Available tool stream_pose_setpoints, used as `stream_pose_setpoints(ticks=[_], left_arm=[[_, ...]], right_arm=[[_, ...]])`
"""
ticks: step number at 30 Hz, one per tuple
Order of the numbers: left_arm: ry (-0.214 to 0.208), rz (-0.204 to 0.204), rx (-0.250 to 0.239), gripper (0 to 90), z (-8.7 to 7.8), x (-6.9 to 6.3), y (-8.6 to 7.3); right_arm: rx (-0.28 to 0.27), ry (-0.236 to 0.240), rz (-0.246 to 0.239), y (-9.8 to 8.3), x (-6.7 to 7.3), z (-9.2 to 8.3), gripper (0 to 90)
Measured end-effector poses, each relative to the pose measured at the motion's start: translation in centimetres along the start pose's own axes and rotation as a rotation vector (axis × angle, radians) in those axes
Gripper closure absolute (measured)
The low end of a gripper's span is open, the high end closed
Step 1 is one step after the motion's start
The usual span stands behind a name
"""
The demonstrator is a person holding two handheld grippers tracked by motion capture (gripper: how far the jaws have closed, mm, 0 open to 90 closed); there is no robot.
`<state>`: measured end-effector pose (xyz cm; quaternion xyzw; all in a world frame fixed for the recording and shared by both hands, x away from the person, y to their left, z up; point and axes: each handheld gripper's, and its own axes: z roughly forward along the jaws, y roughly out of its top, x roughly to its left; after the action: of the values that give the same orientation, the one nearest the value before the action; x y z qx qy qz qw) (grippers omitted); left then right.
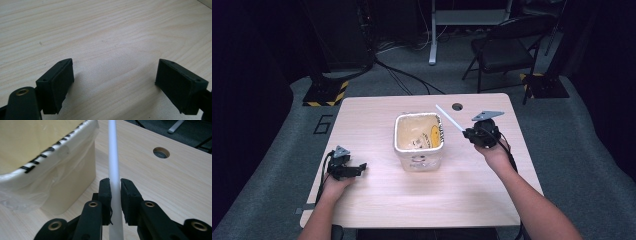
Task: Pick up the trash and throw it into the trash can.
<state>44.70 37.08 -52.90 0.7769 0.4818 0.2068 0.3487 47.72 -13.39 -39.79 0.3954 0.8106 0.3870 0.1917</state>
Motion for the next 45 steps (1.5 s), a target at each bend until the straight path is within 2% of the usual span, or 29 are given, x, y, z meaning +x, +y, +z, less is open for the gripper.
stream_pose_setpoints(ticks=[23, 37, 43, 45], left_arm=[[0.001, 0.0, 0.0, 14.7, 0.0, 0.0, 0.0], [0.002, -0.001, 0.0, 14.7, 0.0, 0.0, 0.0], [0.002, -0.002, 0.0, 14.7, 0.0, 0.0, 0.0], [0.003, -0.001, 0.0, 14.7, 0.0, 0.0, 0.0]], right_arm=[[-0.017, 0.086, -0.103, 1.8, 3.0, -2.1, 78.7], [-0.01, 0.118, -0.129, 2.6, 4.8, -2.4, 78.6], [0.002, 0.148, -0.108, 2.8, 5.9, -2.1, 78.6], [0.002, 0.159, -0.116, 2.9, 6.3, -1.9, 78.6]])
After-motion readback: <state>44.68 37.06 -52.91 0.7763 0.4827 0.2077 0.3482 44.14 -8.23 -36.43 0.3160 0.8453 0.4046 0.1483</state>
